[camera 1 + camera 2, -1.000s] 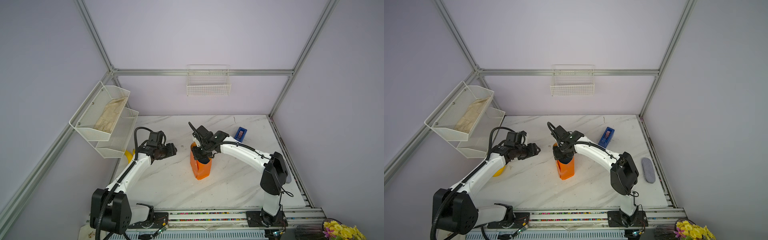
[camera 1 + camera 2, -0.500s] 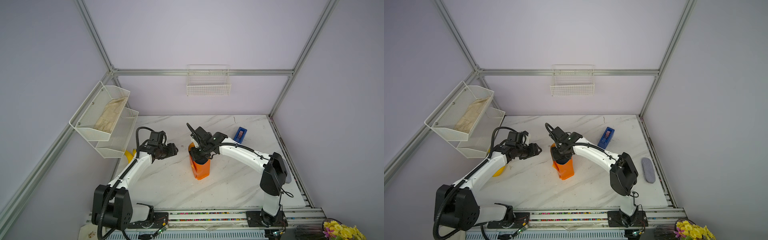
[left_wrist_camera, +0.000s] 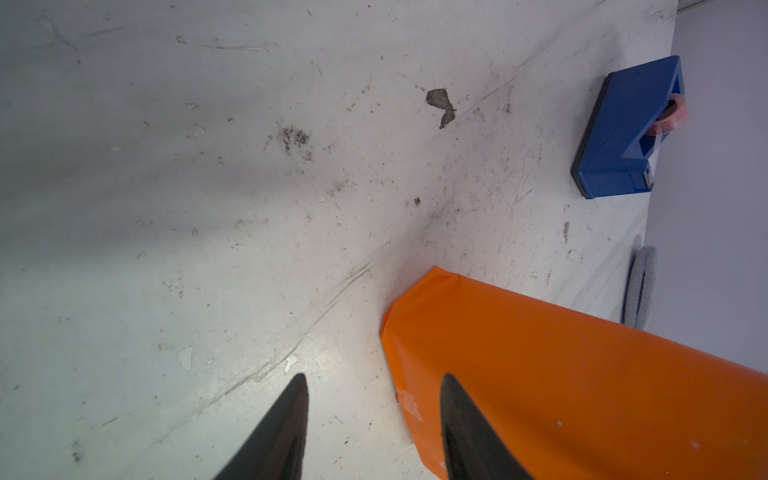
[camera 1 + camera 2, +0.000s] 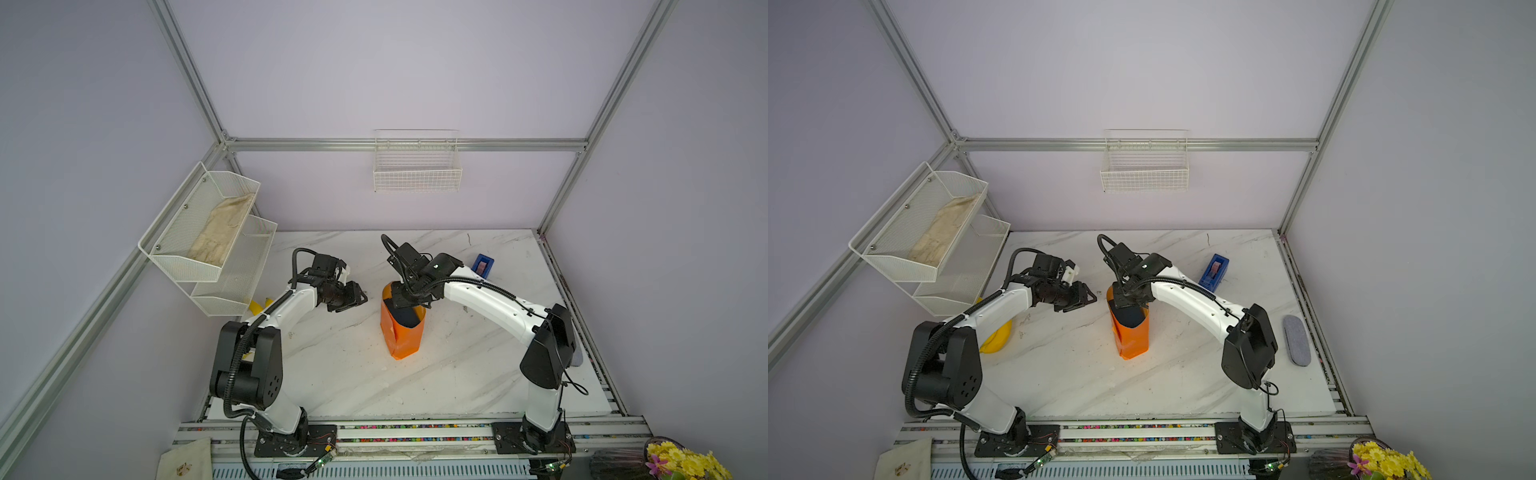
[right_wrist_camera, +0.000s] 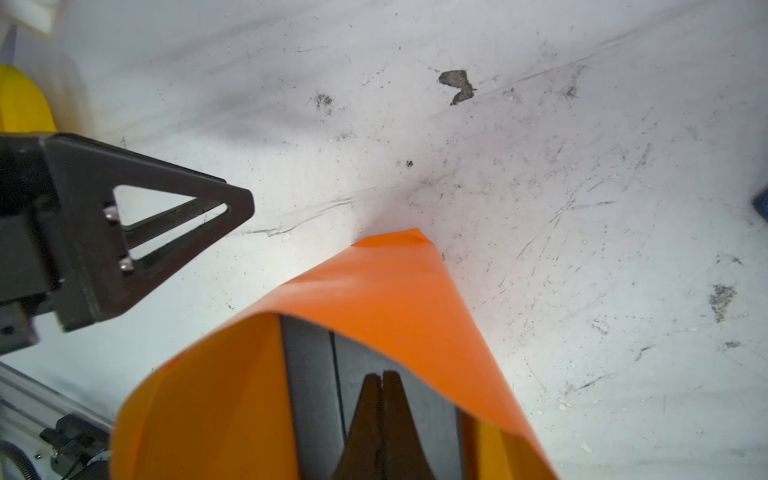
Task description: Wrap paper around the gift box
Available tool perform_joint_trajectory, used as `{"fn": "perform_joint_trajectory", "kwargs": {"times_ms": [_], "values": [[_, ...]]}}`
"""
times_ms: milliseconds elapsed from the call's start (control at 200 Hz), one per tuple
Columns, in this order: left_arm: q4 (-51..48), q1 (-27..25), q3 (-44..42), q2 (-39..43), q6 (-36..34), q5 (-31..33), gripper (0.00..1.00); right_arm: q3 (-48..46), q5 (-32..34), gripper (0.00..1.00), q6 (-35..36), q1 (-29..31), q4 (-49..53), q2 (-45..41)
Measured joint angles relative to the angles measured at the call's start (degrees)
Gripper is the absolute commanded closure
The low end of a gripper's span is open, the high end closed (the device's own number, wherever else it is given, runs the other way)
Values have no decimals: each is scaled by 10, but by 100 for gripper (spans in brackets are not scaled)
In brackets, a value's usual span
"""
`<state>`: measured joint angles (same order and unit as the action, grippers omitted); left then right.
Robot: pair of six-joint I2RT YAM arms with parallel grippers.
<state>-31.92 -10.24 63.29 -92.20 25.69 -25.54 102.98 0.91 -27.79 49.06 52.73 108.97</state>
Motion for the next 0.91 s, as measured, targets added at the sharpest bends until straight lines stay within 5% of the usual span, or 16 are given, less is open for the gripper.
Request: {"fn": "perform_joint_trajectory", "kwargs": {"times_ms": [560,710,905], "values": [[5,0,62,-86,-18,-87,63,-6,21,99,-7,0,-2,3],[6,-1,110,-137,-26,-116,71,-35,48,98,-38,-4,-2,-91],[5,-7,153,-207,-29,-153,75,-193,61,97,-79,-41,-16,-271]]}}
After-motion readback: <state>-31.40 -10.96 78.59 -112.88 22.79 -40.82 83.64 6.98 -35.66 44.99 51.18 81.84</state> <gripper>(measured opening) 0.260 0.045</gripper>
